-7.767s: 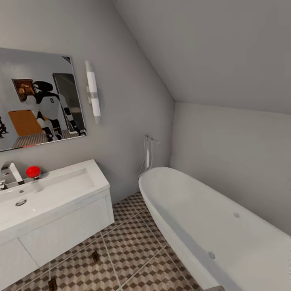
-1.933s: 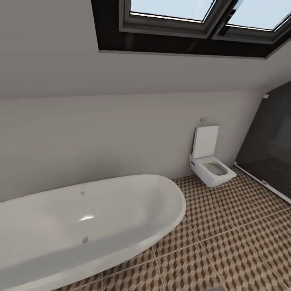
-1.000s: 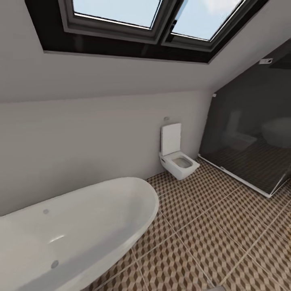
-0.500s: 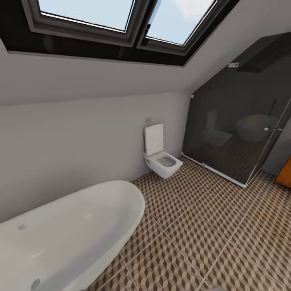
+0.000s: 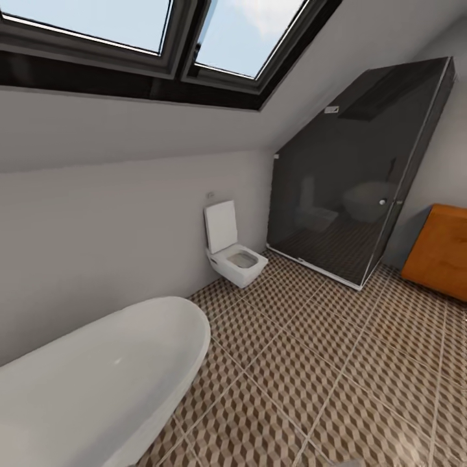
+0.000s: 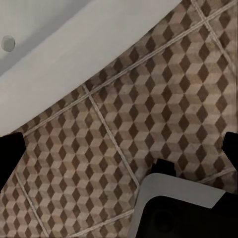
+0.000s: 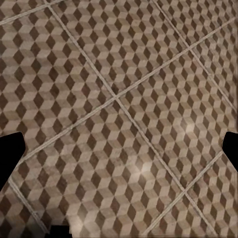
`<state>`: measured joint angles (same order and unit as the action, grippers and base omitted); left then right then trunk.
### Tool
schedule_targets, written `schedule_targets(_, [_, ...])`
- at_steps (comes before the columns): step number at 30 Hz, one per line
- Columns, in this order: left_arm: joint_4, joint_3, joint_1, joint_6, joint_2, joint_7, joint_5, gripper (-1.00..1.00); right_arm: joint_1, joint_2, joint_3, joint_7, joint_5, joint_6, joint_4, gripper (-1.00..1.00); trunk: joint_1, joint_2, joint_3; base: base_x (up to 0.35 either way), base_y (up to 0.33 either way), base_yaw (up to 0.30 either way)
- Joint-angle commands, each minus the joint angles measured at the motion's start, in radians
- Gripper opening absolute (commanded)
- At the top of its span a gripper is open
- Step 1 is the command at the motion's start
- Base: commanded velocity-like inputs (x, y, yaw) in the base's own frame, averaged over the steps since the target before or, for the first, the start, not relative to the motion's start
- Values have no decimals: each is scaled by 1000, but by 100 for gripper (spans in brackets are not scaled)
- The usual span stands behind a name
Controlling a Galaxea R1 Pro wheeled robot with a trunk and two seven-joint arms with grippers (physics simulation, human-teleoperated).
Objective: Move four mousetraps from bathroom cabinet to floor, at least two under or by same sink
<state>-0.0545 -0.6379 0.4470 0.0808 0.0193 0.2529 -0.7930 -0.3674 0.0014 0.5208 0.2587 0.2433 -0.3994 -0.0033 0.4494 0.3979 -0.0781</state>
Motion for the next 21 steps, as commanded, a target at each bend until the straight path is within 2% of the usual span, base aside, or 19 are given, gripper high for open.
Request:
schedule_targets(1, [-2, -6, 1, 4, 0, 0, -6, 100, -1, 0, 8, 2, 8, -2, 0, 100, 1, 2, -1, 0, 0, -282])
schedule_targets(21, [-2, -7, 1, 4, 1, 0, -6, 100, -1, 0, 8, 2, 8, -2, 0, 100, 1, 2, 15, 0, 0, -280])
